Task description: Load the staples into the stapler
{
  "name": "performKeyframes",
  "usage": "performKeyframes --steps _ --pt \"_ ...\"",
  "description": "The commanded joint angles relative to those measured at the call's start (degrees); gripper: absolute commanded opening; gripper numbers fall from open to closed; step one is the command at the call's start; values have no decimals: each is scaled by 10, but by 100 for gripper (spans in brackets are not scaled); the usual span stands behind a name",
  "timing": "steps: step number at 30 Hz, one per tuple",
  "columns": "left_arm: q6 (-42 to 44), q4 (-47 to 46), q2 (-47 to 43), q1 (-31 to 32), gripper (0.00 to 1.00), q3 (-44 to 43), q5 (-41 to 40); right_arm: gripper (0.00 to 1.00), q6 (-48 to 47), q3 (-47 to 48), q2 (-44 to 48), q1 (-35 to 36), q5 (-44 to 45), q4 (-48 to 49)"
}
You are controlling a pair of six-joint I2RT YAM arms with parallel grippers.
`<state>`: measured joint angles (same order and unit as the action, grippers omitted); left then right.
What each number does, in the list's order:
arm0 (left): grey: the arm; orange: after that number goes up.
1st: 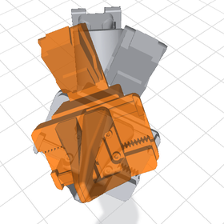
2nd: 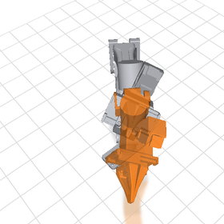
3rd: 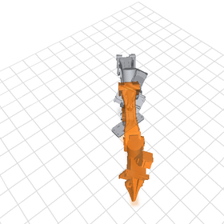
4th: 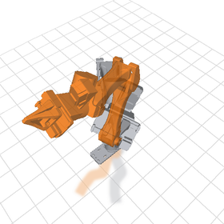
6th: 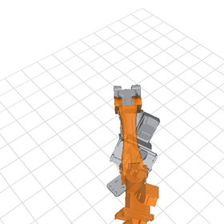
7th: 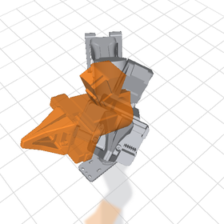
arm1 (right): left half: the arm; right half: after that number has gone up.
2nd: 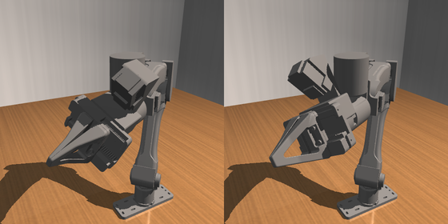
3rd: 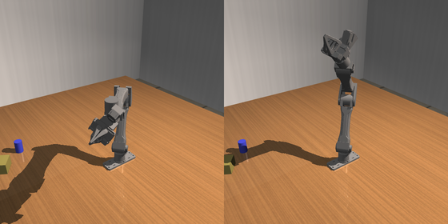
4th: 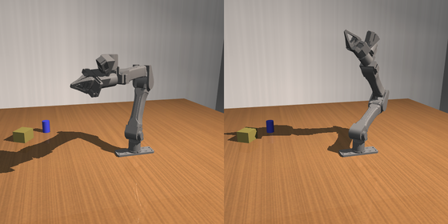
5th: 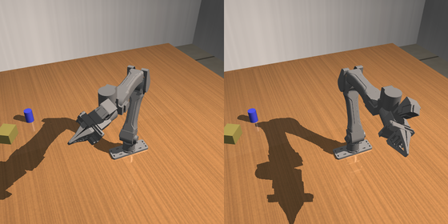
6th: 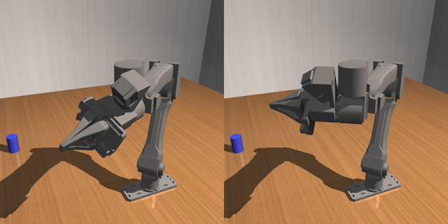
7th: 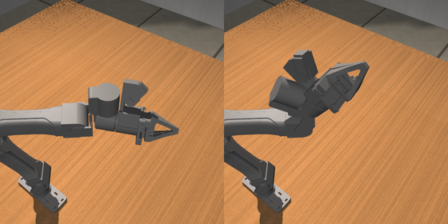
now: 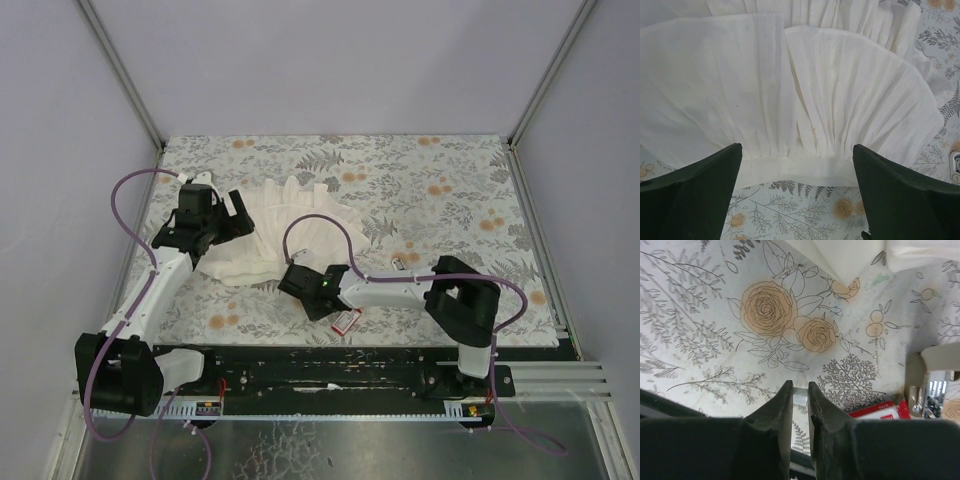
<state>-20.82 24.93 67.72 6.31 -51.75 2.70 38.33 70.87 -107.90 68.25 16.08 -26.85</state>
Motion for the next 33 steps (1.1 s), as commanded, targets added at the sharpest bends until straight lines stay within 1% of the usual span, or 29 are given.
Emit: performKeyframes --steps 1,8,11,14,18,23,33 --pt "10 -30 4 -6 92 2 9 20 -18 8 79 2 38 -5" --pt "10 -31 9 -6 91 5 16 20 -75 -14 160 -7 61 -4" --pt "11 -32 10 -6 91 6 21 20 -117 -61 201 -27 50 26" --pt "12 -35 10 -6 91 8 31 20 -165 -128 244 -55 14 66" --pt "17 -48 9 -6 91 14 66 20 -213 -204 293 -103 -28 117" --pt "20 -53 14 -6 91 16 84 20 -250 -249 315 -141 -49 150" --pt "22 -53 26 -6 90 15 93 20 -279 -264 285 -152 -73 206"
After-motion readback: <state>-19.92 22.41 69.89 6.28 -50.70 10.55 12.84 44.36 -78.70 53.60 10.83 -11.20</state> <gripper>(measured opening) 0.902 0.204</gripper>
